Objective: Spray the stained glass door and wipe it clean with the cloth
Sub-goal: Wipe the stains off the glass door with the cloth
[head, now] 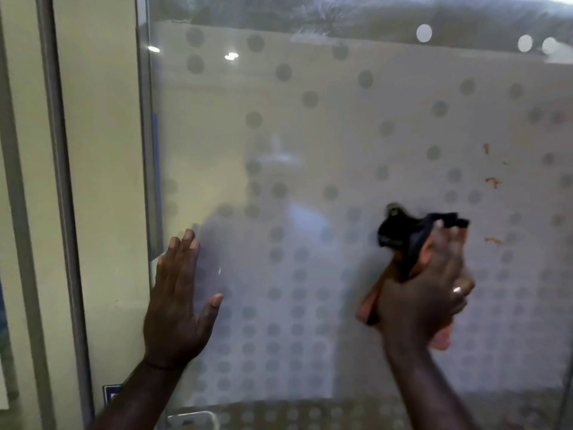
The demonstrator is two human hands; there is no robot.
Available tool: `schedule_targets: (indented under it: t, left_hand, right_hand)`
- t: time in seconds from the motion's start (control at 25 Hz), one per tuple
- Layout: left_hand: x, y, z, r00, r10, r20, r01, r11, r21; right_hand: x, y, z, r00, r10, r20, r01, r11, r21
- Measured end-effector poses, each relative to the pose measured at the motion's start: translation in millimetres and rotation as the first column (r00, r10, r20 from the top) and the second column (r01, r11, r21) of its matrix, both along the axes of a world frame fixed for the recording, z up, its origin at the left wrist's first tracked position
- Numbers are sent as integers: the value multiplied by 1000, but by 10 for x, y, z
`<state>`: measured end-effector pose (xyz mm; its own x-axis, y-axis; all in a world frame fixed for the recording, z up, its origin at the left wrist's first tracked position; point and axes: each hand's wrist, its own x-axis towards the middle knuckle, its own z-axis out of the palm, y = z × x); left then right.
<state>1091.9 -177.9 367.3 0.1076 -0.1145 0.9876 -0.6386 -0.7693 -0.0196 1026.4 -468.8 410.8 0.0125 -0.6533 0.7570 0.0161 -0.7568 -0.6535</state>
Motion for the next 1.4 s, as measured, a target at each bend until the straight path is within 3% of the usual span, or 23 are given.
schedule_targets:
  t: [0.04,0.12,0.2,0.24,0.28,0.44,0.6,0.68,0.76,0.88,0.96,1.08,1.24,1.32,1.4]
  left_hand:
    - [0,-6,-5,1000,17,1,-17,1000,-1]
    - [-8,-25,2,999,49,3,-49,999,-19]
    - [-37,-55,32,998,64,3,-64,997,-53]
    - [-52,-85,53,998,67,7,-66,996,-64]
    - [-67,-122,77,998,68,14,-67,996,-66]
    - [-101,-347,230,998,44,45,-43,999,-32]
    - [-117,-513,312,998,39,42,-37,998,-51]
    - [-125,-563,288,999,46,20,-45,997,-57]
    - [-136,-618,253,999,46,11,-45,997,-60]
    - [-143,-707,243,999,41,-4,-41,997,-62]
    - [-140,-810,232,1000,23,-2,-23,999,-46]
    - [-139,-936,225,1000,24,9,-24,999,-28]
    - [-141,-996,243,999,44,11,-43,998,-39]
    - [-134,-994,240,999,45,14,-45,998,-45]
    - [-131,-991,228,999,46,18,-45,998,-49]
  right_hand:
    - [27,213,-132,1000,9,-19,-9,999,-37]
    - [60,678,-262,996,42,-80,-67,942,-329]
    - [69,849,-173,991,50,-126,-119,762,-637]
    - [92,747,-29,993,51,-111,-113,720,-684]
    - [96,577,123,995,48,-82,-90,748,-658]
    - [-25,-471,327,999,-12,-33,2,960,-279]
    - [-122,-888,-97,999,38,24,-38,999,-27]
    - [-84,-515,-389,999,50,-17,-50,997,-51]
    - [-58,16,-626,994,61,-88,-81,964,-252]
    - [-43,363,-599,984,96,-148,-167,784,-597]
    - [-39,97,-340,989,89,-117,-144,744,-652]
    - [-74,-637,5,996,22,-87,-65,843,-534]
    - [-216,-1654,-27,999,30,-34,-36,978,-206]
    - [-240,-1731,-272,998,53,40,-51,997,-50]
    - [-211,-1478,-569,998,53,35,-52,999,-2]
